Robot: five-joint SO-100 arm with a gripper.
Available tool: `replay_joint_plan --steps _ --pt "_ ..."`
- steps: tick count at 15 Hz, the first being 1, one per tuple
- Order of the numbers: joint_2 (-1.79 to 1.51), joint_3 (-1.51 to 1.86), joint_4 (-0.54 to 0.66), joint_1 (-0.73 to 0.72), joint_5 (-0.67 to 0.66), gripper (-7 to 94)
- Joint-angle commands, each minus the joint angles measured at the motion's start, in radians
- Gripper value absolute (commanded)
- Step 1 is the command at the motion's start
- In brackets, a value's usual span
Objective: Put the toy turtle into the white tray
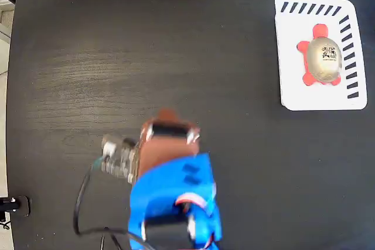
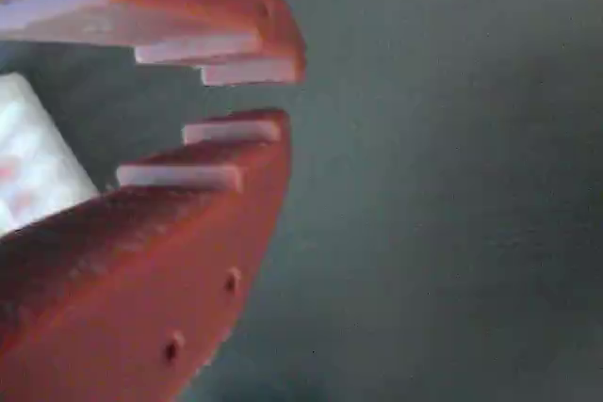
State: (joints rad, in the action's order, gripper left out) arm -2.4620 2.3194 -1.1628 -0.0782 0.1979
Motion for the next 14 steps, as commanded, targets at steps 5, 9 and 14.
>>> replay_joint_plan --steps 5,9,14 --pt "-0.568 0.423 -0.054 -0.003 -0.044 -1" --pt "-0.781 0.538 -0.124 0.009 -0.069 -1" --pt "-0.79 0.601 -0.106 0.0 -0.037 0"
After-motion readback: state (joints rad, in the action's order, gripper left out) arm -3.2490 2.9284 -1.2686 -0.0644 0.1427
